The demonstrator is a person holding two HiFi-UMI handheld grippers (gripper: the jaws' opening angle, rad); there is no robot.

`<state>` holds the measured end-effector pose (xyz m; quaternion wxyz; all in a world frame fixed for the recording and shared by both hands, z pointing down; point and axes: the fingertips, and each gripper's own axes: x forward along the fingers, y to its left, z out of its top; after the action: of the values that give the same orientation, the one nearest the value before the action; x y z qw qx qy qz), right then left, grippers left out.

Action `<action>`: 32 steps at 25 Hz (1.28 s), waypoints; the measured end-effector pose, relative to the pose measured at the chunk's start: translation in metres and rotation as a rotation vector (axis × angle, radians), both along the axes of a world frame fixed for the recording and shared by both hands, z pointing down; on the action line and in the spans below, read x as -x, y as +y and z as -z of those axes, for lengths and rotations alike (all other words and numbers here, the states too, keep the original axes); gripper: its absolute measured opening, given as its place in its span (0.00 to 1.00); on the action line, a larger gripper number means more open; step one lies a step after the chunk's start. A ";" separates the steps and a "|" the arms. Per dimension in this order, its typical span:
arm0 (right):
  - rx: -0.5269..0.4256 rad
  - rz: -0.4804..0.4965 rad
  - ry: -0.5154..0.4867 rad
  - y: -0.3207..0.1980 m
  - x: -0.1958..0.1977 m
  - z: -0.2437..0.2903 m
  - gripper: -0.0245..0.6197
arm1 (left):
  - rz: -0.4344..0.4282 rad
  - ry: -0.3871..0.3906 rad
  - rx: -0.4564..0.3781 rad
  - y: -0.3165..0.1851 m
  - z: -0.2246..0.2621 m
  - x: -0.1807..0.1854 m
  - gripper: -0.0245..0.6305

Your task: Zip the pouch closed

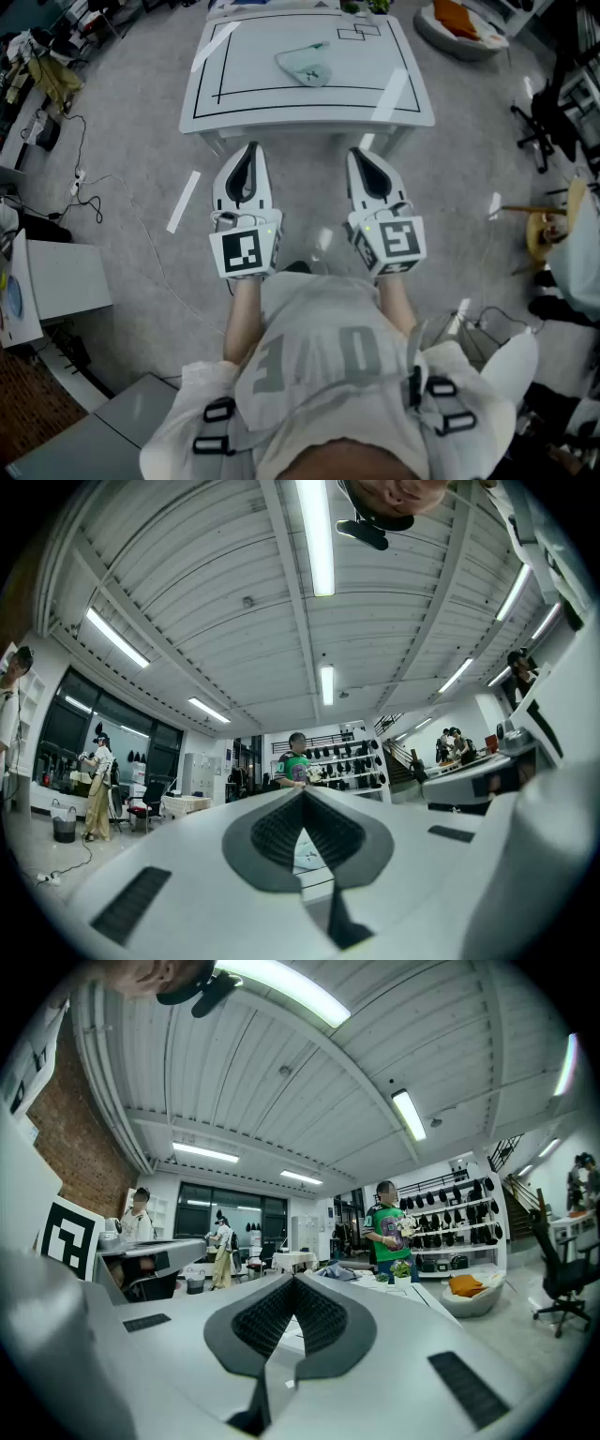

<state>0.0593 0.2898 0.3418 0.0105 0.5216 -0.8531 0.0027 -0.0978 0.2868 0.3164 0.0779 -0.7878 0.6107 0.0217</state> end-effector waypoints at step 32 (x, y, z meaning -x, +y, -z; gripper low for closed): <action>0.068 -0.075 -0.129 -0.083 -0.045 -0.034 0.05 | -0.043 0.036 0.050 -0.098 -0.022 -0.037 0.05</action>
<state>0.1045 0.2066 0.3763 -0.0269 0.5512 -0.8313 0.0658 -0.0612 0.1890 0.3380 0.0466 -0.8018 0.5954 0.0221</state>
